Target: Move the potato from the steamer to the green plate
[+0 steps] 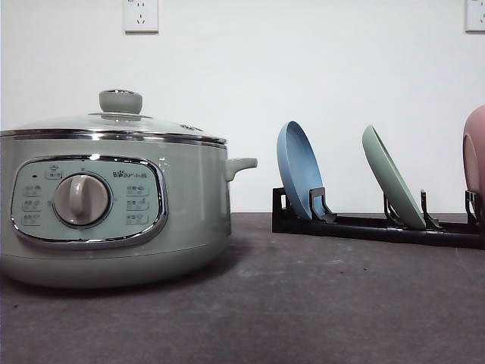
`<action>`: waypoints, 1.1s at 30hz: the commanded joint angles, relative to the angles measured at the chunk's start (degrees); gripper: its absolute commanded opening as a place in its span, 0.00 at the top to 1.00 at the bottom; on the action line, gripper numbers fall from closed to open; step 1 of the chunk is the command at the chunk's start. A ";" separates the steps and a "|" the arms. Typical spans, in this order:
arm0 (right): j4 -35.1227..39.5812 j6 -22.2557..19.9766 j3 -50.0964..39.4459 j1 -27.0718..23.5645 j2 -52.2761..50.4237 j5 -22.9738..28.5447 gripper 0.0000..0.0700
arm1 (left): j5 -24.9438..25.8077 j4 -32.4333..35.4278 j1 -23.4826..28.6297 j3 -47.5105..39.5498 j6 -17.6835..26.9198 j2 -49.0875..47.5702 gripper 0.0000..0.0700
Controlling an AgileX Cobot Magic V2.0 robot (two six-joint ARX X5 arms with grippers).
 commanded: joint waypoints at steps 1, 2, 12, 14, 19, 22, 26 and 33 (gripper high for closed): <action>0.23 0.06 1.18 0.20 0.28 -0.09 0.18 | 0.28 0.34 -0.09 1.33 0.85 0.21 0.29; 0.22 0.12 1.18 0.20 0.28 -0.09 0.18 | 0.28 0.33 -0.09 1.33 0.85 0.21 0.26; 0.22 0.18 1.18 0.20 0.28 -0.11 0.18 | 0.28 0.28 -0.09 1.33 0.85 0.21 0.26; 0.23 0.21 1.18 0.20 0.28 -0.11 0.18 | 0.28 0.28 -0.09 1.33 0.85 0.21 0.26; 1.21 2.31 1.17 0.20 0.31 -0.09 0.18 | 0.28 0.24 -0.09 1.33 0.81 0.21 0.26; 4.08 6.26 1.18 0.20 0.33 -0.09 0.18 | 0.28 0.18 -0.09 1.33 0.79 0.21 0.26; 9.53 12.02 1.47 0.20 1.19 -0.07 0.22 | 0.28 0.01 -0.09 1.33 0.74 0.21 0.26; 13.11 14.81 9.09 0.20 10.62 -0.07 0.24 | 0.28 -0.07 -0.09 1.33 0.70 0.21 0.26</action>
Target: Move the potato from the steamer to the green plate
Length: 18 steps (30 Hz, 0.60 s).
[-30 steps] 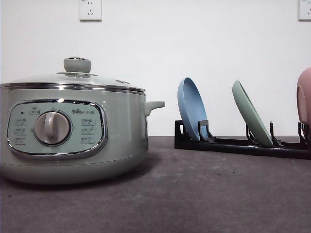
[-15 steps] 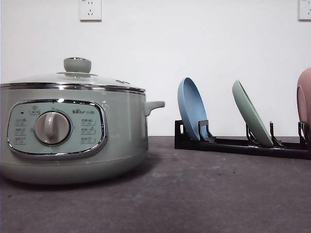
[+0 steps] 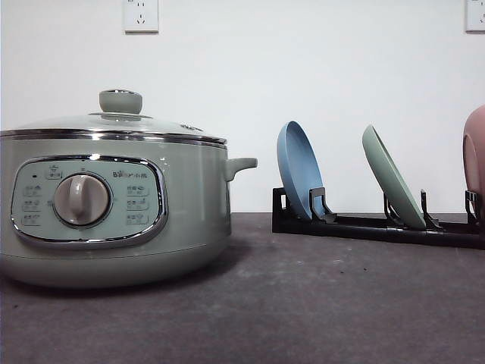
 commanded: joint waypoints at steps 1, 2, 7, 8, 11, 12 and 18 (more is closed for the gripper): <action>0.70 1.40 3.62 0.20 3.65 -0.08 0.24 | 0.28 0.28 -0.09 1.33 0.36 0.21 0.26; 0.70 1.40 5.53 0.20 5.78 -0.08 0.24 | 0.28 0.28 -0.09 1.33 0.35 0.21 0.26; 0.66 1.41 15.52 0.20 17.11 -0.08 0.24 | 0.28 0.28 -0.09 1.33 0.35 0.21 0.26; 0.61 1.47 17.37 0.20 19.23 -0.08 0.24 | 0.28 0.27 -0.09 1.33 0.35 0.21 0.26; 0.04 1.67 22.82 0.20 25.56 -0.08 0.24 | 0.28 0.26 -0.09 1.33 0.35 0.21 0.26; -0.24 1.75 24.57 0.20 27.68 -0.06 0.24 | 0.28 0.26 -0.09 1.33 0.35 0.21 0.26; -0.18 1.78 31.07 0.22 37.67 0.31 0.24 | 0.28 0.28 -0.09 1.33 0.35 0.21 0.26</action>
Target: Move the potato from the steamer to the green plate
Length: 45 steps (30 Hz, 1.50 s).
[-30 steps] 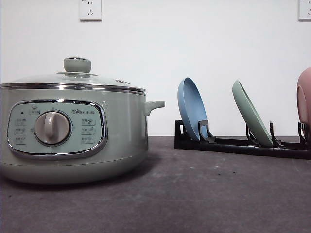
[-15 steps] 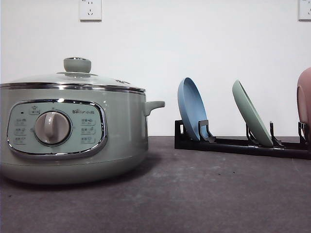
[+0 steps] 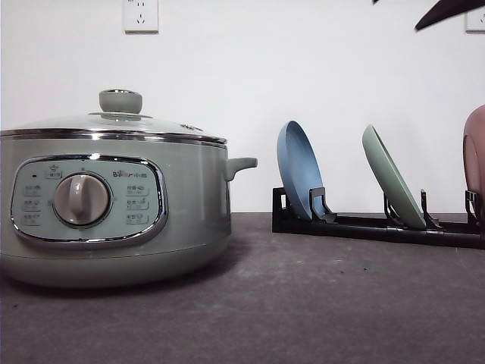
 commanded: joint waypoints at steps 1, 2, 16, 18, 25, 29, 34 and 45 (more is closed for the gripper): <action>0.26 0.55 2.02 0.28 2.83 0.45 0.24 | 0.28 0.28 -0.09 1.33 0.35 0.22 0.26; 0.44 0.55 2.47 0.46 4.15 1.00 0.24 | 0.28 0.28 -0.09 1.33 0.35 0.22 0.26; 5.83 0.18 2.85 2.26 17.45 4.19 0.24 | 0.28 0.24 -0.09 1.33 0.35 0.22 0.26; 5.99 0.11 2.85 2.59 18.65 5.24 0.24 | 0.28 0.24 -0.09 1.33 0.35 0.22 0.26; 6.25 0.06 2.83 3.18 20.80 7.17 0.41 | 0.28 0.24 -0.07 1.33 0.37 0.22 0.26; 6.18 -0.09 2.83 3.19 20.85 7.94 0.62 | 0.28 0.26 -0.07 1.33 0.36 0.22 0.26; 5.56 -0.09 2.83 3.19 20.85 7.93 0.74 | 0.28 0.26 -0.09 1.33 0.35 0.22 0.26; 4.90 -0.07 2.83 3.19 20.85 7.72 0.94 | 0.28 0.24 -0.08 1.33 0.36 0.22 0.26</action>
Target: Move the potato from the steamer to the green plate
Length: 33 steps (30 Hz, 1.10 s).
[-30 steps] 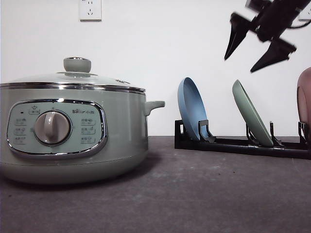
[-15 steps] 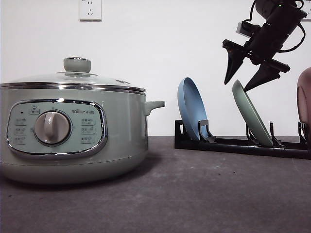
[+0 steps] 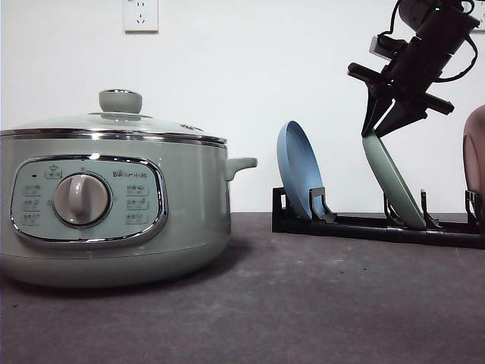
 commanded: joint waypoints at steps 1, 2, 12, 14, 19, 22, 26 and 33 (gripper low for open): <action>0.15 -0.07 1.40 0.24 1.31 0.18 0.94 | 0.28 0.26 -0.07 1.33 0.37 0.22 0.26; 0.16 -0.07 1.40 0.24 1.31 0.17 0.95 | 0.28 0.26 -0.07 1.33 0.36 0.22 0.26; 0.85 -0.09 1.42 0.23 -0.61 -1.36 0.99 | 0.28 0.27 -0.07 1.33 0.35 0.22 0.26; 1.21 -0.09 1.43 0.34 -2.14 -1.51 0.99 | 0.28 0.28 -0.07 1.33 0.37 0.22 0.26; 1.09 -0.11 1.42 0.67 -7.15 -1.88 0.99 | 0.28 0.28 -0.07 1.33 0.37 0.22 0.26; 0.91 -0.13 1.44 1.20 -10.66 -1.98 0.99 | 0.28 0.30 -0.07 1.33 0.37 0.24 0.26; -0.89 -0.87 1.44 2.33 -15.43 -2.00 0.99 | 0.28 0.29 -0.07 1.33 0.35 0.22 0.26; -9.64 -7.03 1.43 6.76 -23.18 -1.24 0.99 | 0.28 0.33 -0.07 1.33 0.37 0.23 0.26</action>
